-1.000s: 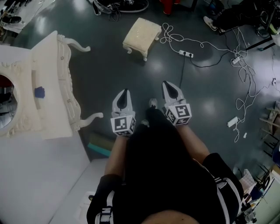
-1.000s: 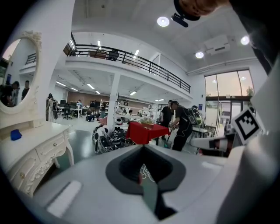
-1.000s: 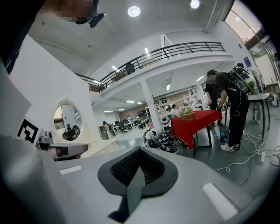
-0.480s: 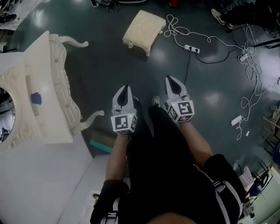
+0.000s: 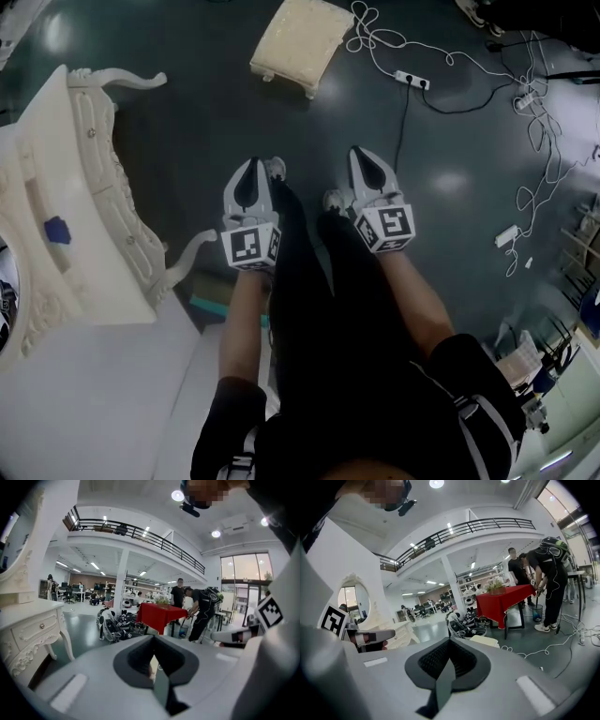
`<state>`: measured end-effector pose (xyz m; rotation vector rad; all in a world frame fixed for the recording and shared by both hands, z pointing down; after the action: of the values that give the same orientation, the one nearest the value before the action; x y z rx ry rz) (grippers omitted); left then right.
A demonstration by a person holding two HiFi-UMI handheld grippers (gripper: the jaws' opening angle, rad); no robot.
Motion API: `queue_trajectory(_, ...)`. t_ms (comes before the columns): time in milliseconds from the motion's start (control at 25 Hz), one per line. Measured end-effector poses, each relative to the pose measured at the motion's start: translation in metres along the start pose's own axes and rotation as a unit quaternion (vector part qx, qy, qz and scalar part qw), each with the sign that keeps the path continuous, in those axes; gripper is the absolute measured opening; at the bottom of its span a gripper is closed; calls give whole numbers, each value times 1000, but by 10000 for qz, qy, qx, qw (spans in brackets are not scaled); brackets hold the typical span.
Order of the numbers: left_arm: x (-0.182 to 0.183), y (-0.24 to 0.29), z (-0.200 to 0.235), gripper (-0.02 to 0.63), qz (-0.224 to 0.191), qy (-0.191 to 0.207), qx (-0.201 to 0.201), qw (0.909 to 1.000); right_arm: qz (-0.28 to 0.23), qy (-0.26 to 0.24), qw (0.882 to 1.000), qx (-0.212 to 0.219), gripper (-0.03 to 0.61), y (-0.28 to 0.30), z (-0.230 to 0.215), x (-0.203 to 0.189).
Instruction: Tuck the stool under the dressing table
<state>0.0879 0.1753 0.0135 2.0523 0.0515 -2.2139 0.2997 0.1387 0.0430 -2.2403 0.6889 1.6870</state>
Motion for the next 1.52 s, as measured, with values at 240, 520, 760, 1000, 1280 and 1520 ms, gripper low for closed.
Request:
queue_trajectory(240, -22, 24, 44, 8, 95, -118, -361, 9992, 94, -17, 9994, -322, -3, 39, 20, -27)
queue_trajectory(520, -53, 60, 66, 8, 202, -222, -953, 9950, -110, 57, 9979, -632, -3, 81, 29, -56)
queue_trajectory(760, -102, 63, 85, 8, 191, -270, -910, 9953, -69, 323, 9969, -717, -3, 92, 26, -118)
queue_trajectory(1000, -164, 70, 99, 8, 19, -213, -714, 9972, -126, 199, 9971, -726, -3, 99, -2, -177)
queue_trajectory(1280, -232, 90, 106, 8, -15, -155, -990, 9950, -242, 218, 9967, -742, -2, 120, -30, -235)
queue_trajectory(1520, -293, 116, 121, 8, -9, -90, -1187, 9929, -312, 73, 9971, -688, -2, 143, -46, -287)
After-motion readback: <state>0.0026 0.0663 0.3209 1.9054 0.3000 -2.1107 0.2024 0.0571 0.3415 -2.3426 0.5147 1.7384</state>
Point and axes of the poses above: the fingertips, and each gripper's own axes: y forward along the fingers, z to its left, x out of its top, the point moved 4 cm from there along -y, backward along the fingers, and after that the axes turned 14 degrees about -z, right-handed, at the moved point
